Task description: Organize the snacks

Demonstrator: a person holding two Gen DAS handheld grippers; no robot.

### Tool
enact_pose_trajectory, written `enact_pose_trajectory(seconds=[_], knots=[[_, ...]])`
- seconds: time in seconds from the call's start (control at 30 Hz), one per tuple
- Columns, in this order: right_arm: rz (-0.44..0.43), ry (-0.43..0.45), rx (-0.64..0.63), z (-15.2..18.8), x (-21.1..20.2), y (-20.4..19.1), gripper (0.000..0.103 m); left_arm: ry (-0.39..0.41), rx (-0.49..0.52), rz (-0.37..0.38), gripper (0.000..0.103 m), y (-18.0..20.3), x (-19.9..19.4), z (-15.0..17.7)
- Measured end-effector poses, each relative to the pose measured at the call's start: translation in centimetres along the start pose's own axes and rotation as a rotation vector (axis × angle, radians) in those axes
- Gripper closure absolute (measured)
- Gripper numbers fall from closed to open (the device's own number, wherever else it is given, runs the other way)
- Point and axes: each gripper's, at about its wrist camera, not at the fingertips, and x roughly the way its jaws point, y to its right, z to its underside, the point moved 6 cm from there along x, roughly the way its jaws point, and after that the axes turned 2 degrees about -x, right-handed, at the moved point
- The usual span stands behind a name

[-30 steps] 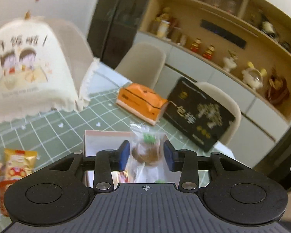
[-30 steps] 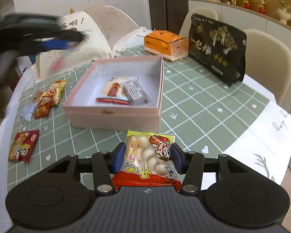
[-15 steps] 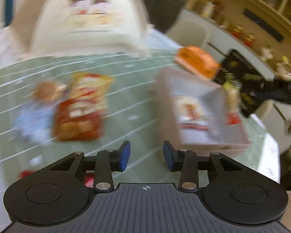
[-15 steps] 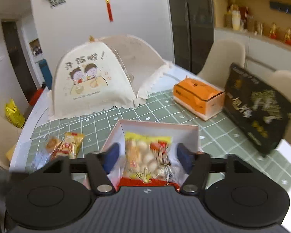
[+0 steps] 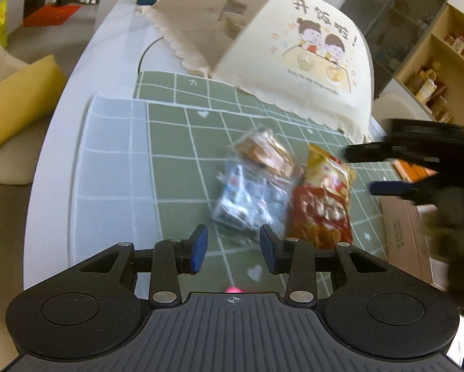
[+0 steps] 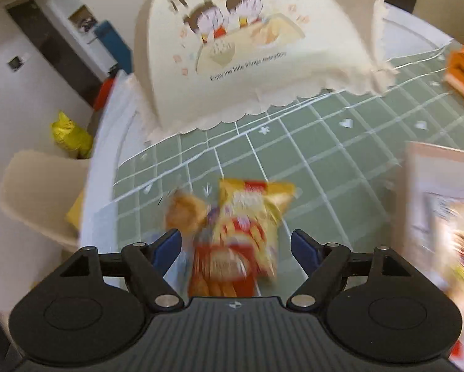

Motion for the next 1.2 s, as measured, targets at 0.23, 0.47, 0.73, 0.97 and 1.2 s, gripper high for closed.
enact_pose_trajectory(seconds=[0.23, 0.47, 0.73, 0.97, 1.2], knots=[[0.153, -0.050, -0.141, -0.5, 6.8, -1.6, 0.037, 0.022, 0.027, 0.035, 0.062, -0.9, 0.1, -2.2], [0.051, -0.118, -0.339, 7.7, 1.4, -2.9, 0.048, 0.000, 0.071, 0.048, 0.061, 0.4, 3.7, -4.3], [0.043, -0.128, -0.380, 15.6, -4.7, -0.3, 0.046, -0.092, 0.350, 0.044, 0.059, 5.9, 5.4, -0.8], [0.093, -0.067, -0.451, 18.4, -8.0, 1.6, 0.032, -0.153, 0.521, 0.065, 0.056, 8.8, 1.5, 5.5], [0.119, 0.058, -0.402, 19.1, -12.0, 3.5, 0.032, -0.117, 0.499, -0.040, 0.060, 8.6, -2.2, 7.7]])
